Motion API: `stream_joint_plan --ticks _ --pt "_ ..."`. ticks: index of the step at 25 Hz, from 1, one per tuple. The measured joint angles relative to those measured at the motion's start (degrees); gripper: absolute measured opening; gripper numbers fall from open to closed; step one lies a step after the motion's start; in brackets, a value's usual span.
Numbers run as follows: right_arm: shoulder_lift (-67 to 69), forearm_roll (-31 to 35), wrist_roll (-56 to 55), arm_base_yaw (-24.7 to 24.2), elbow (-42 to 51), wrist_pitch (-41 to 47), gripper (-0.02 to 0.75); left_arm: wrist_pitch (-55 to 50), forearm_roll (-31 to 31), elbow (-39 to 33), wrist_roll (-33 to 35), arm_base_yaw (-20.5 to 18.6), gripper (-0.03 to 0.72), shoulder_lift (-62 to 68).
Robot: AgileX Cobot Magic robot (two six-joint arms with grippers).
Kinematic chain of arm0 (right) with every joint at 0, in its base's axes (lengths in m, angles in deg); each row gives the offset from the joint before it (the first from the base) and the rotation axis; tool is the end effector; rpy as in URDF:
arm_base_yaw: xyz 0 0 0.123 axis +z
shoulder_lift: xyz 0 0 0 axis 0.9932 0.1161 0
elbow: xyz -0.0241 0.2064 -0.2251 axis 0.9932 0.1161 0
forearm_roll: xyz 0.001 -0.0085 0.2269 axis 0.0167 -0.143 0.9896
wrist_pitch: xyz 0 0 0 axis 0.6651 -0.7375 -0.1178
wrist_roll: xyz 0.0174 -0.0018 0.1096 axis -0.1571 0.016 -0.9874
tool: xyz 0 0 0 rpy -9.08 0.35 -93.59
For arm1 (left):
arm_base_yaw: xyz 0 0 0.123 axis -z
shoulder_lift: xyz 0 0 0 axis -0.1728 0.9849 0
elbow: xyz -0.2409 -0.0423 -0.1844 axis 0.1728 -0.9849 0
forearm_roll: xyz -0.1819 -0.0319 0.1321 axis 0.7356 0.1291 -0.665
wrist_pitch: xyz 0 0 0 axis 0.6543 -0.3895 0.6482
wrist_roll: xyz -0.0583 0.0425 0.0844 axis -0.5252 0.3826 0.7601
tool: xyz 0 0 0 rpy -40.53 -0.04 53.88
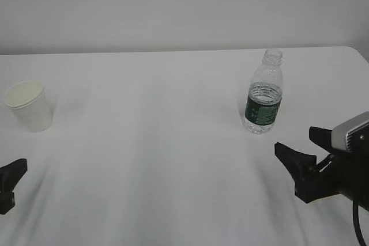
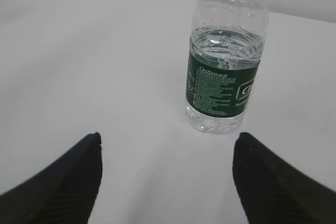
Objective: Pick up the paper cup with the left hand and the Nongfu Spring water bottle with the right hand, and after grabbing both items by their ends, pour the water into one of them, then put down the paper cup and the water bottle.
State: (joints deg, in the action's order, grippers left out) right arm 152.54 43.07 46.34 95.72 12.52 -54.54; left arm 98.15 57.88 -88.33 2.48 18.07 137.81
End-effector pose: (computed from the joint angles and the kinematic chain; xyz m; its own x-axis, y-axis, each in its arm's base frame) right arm 0.2244 0.0705 0.1627 -0.2571 -0.1841 -0.9487 -0.4196 0.9056 -0.0621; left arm 0.1902 -0.0313 0.1571 -0.3775 0.0423 -0.9250 0.1708 0.9850 -0.0246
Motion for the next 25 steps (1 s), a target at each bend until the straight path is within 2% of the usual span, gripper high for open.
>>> stream_joint_plan --ticks 10,25 --pt "2.7 0.2 0.0 0.0 -3.0 0.0 0.590 0.0 2.3 0.0 0.0 0.0 0.601 0.0" --pt "6.0 2.0 0.0 0.0 -5.4 -0.1 0.590 0.1 2.3 0.5 0.0 0.0 0.608 0.0"
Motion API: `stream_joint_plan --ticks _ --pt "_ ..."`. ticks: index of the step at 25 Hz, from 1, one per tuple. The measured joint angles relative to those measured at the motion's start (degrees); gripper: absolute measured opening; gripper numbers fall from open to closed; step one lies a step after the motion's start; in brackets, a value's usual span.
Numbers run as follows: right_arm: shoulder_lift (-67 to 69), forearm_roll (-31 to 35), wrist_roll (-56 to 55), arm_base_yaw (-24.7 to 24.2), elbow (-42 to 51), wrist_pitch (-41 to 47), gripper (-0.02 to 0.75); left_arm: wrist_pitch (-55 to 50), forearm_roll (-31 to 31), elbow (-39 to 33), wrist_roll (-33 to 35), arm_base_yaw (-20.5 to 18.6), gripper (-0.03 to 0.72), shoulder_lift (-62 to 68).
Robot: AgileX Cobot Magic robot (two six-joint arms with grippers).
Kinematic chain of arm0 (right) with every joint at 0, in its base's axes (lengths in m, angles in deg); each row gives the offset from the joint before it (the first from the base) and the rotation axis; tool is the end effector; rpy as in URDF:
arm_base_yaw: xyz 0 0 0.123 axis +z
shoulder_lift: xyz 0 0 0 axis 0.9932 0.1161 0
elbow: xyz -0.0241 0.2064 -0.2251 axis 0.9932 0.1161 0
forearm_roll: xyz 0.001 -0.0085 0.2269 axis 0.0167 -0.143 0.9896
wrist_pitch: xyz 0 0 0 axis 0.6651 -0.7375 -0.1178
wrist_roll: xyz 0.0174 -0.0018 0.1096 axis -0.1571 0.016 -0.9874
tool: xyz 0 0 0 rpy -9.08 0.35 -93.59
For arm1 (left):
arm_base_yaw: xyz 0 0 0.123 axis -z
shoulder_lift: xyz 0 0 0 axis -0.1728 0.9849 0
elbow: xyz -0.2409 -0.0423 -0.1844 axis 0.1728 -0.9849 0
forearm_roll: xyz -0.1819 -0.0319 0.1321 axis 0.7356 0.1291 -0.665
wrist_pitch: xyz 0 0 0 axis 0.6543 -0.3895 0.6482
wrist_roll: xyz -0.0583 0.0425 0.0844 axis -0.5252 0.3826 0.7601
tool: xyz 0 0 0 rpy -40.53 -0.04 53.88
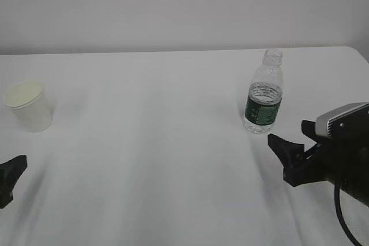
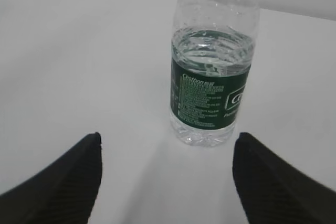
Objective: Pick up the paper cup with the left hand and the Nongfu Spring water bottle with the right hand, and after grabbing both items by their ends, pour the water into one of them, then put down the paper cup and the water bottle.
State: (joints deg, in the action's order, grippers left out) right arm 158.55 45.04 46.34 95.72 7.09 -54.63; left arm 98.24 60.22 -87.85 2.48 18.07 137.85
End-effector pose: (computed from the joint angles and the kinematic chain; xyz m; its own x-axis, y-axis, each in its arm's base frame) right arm 0.2530 0.0733 0.1513 -0.2719 -0.1730 -0.9466 -0.3890 0.9195 -0.0563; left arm 0.1932 -0.0276 0.1583 -0.3706 0.0243 -0.9285 0.1307 0.9911 -0.0263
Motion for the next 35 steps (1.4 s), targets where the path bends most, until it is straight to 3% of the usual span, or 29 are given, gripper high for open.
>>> stream_joint_plan --ticks 35 --pt "10.4 3.0 0.1 0.0 -10.8 0.0 0.590 0.0 0.5 0.0 0.0 0.0 0.608 0.0"
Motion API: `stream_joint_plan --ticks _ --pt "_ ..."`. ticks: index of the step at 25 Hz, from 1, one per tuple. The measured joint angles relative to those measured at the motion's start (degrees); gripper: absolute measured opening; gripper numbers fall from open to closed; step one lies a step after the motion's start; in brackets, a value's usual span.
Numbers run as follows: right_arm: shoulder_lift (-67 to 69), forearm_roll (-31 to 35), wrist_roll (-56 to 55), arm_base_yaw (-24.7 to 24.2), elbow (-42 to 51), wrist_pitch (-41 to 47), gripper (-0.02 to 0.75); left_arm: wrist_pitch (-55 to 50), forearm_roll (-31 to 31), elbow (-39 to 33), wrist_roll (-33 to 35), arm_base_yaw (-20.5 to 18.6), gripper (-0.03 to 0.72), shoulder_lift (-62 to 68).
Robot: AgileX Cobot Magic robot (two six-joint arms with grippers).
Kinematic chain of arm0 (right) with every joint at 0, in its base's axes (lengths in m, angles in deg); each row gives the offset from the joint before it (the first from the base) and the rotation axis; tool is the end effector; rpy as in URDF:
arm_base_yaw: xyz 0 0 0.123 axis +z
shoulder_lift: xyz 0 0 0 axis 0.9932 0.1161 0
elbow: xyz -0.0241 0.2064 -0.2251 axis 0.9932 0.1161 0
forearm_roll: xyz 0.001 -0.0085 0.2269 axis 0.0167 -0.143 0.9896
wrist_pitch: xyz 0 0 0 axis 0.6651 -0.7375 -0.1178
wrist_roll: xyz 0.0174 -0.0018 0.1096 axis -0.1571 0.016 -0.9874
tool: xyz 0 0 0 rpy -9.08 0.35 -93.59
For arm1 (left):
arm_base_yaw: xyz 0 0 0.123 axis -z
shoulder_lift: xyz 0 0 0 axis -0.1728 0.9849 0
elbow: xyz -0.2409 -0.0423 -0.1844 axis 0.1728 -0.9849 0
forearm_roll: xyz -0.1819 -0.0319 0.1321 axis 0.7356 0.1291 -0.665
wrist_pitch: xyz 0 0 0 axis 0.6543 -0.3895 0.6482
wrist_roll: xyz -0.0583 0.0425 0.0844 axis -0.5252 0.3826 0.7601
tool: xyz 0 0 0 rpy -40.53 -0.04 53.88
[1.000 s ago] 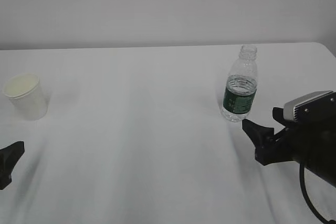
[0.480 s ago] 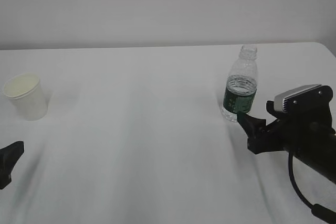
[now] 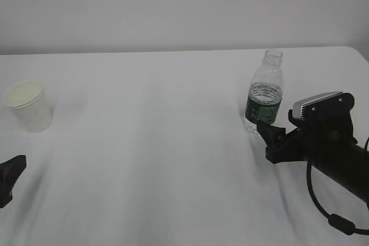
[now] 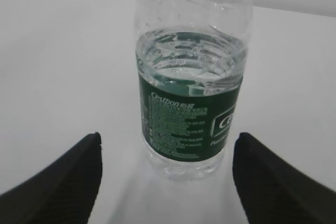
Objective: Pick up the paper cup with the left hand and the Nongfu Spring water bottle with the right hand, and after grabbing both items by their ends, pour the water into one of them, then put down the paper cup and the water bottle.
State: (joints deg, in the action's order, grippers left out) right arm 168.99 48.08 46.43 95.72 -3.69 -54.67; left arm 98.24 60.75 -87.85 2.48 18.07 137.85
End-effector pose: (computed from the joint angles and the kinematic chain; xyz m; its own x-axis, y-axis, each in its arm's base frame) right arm 0.3052 0.0793 0.1275 -0.2750 -0.1533 -0.9491 -0.3401 0.9389 -0.0531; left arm 0.1933 -0.0267 0.1583 -0.3709 0.0205 -0.9285 0.1215 0.9922 -0.0267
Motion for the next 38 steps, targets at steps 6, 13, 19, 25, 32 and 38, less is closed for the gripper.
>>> stream_joint_plan --ticks 6,13,19,25,32,38 --pt "1.5 0.0 0.0 0.0 -2.0 0.0 0.590 0.0 0.0 0.0 0.0 0.0 0.608 0.0" --pt "3.6 0.1 0.0 0.0 -4.3 -0.1 0.590 0.0 0.0 0.0 0.0 0.0 0.608 0.0" --pt "5.3 0.1 0.0 0.0 -6.0 -0.1 0.590 0.0 0.0 0.0 0.0 0.0 0.603 0.0" --pt "5.5 0.6 0.0 0.0 -8.0 -0.1 0.590 0.0 0.0 0.0 0.0 0.0 0.599 0.0" --pt "5.6 0.6 0.0 0.0 -9.5 -0.1 0.590 0.0 0.0 0.0 0.0 0.0 0.594 0.0" --pt "5.6 0.7 0.0 0.0 -10.5 -0.1 0.590 0.0 0.0 0.0 -0.1 0.0 0.591 0.0"
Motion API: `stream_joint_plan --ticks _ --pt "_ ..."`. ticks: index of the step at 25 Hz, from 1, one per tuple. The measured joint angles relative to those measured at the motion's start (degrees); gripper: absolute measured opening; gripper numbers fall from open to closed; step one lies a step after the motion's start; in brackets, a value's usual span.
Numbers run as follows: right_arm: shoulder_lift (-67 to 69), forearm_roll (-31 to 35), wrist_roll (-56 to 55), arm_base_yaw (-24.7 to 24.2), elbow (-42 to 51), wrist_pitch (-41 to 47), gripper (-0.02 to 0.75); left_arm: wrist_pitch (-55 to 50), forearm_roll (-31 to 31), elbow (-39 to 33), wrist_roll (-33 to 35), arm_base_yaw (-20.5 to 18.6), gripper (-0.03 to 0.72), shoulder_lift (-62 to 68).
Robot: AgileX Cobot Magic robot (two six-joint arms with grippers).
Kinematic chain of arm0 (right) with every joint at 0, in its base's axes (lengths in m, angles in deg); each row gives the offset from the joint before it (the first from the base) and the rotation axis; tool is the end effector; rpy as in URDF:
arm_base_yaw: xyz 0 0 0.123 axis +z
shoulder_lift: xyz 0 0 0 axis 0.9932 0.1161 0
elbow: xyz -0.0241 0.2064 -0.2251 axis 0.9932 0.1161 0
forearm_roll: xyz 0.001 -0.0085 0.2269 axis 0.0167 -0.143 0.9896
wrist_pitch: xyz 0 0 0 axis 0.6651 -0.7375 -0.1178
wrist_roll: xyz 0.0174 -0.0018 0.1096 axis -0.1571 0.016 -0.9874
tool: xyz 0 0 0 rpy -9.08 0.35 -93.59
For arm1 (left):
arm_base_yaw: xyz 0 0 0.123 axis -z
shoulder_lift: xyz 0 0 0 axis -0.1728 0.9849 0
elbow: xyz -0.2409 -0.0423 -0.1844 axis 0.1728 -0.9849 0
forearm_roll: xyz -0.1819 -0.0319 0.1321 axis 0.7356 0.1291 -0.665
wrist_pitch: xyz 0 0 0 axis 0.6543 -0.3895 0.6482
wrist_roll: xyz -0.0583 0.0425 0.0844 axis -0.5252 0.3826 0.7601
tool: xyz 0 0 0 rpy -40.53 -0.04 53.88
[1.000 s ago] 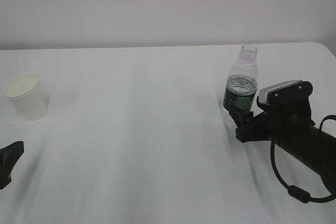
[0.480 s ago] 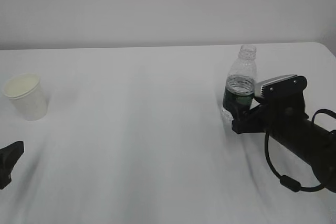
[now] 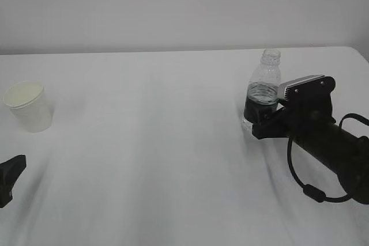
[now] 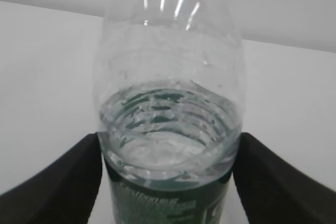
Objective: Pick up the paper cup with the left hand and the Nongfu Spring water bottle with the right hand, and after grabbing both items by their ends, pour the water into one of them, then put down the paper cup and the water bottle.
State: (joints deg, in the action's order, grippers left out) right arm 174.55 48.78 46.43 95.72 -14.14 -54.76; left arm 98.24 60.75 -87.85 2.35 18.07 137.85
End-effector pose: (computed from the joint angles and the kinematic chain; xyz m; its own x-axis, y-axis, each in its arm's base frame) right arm 0.3503 0.0880 0.1249 -0.1956 -0.1306 -0.9720 -0.3239 0.9441 -0.0617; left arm 0.1933 -0.0267 0.1583 -0.3712 0.0182 -0.9284 0.1207 0.9923 -0.0288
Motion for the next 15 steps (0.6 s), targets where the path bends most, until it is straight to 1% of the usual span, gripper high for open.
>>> stream_joint_plan --ticks 15 --pt "4.0 0.3 0.0 0.0 -2.4 0.0 0.590 0.0 0.0 0.0 0.0 0.0 0.591 0.0"
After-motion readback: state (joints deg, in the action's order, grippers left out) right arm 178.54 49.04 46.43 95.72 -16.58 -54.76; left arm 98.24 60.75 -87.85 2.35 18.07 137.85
